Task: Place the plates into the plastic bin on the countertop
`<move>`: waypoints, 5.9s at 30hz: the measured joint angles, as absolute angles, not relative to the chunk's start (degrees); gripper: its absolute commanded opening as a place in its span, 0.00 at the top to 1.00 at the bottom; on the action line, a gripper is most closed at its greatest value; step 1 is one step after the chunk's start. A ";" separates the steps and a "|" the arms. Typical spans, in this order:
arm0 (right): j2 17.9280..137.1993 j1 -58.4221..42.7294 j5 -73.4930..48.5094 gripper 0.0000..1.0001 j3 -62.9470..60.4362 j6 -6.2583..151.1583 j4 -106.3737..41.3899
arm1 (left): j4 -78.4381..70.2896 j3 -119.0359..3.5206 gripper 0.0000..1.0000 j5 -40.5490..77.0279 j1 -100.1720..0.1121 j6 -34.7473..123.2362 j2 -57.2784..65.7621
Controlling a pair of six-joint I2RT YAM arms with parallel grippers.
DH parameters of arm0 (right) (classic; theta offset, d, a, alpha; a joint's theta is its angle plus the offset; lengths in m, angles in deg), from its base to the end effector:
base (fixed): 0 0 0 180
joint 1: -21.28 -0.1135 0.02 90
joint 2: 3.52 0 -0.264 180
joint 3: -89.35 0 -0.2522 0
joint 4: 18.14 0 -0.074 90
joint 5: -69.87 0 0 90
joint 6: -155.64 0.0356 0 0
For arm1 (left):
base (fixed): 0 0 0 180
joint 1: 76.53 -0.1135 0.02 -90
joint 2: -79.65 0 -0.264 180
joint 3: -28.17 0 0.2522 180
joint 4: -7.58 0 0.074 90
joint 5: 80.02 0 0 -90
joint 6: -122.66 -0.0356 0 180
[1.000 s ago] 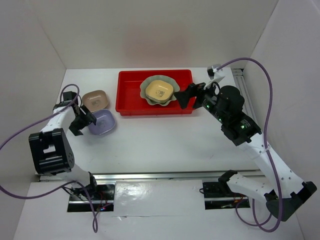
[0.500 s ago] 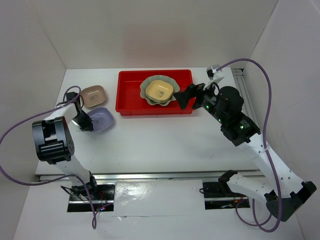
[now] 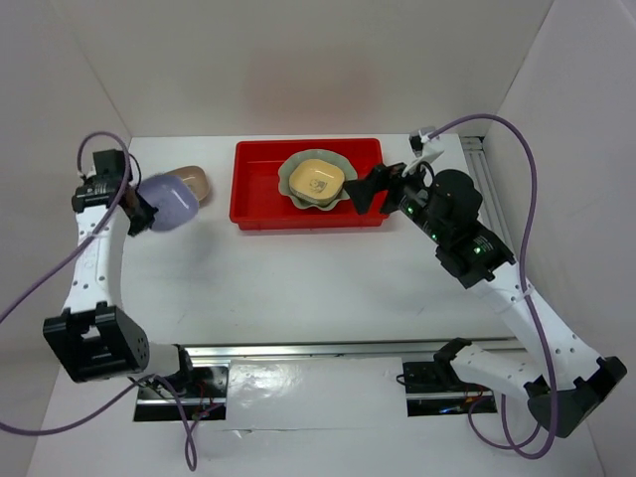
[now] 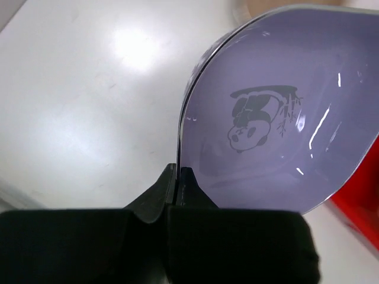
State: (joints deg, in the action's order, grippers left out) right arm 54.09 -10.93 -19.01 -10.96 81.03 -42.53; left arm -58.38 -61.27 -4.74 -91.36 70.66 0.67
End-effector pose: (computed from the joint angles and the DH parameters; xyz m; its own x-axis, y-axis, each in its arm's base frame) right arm 0.1873 0.1188 0.4268 -0.1787 0.2010 -0.9631 -0.5207 0.8113 0.2659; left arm 0.2674 0.0801 0.3291 -0.3897 -0.7192 -0.5753 -0.7952 0.5779 -0.1837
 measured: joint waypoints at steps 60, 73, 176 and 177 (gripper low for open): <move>43.92 -10.93 -34.15 0.00 -12.20 84.01 -43.08 | -31.91 -106.91 0.00 13.79 -68.32 52.92 -30.72; 45.04 -10.93 -26.70 0.00 -13.65 81.10 -42.22 | -36.66 -91.12 0.01 7.21 -97.94 64.50 -33.58; 45.52 -10.34 -34.29 0.00 -13.78 82.48 -53.70 | -38.03 -87.39 0.00 11.41 -60.89 58.34 -9.82; 45.63 -10.34 -34.66 0.00 -13.89 82.50 -54.66 | -38.36 -82.78 0.00 9.73 -60.85 58.58 -2.61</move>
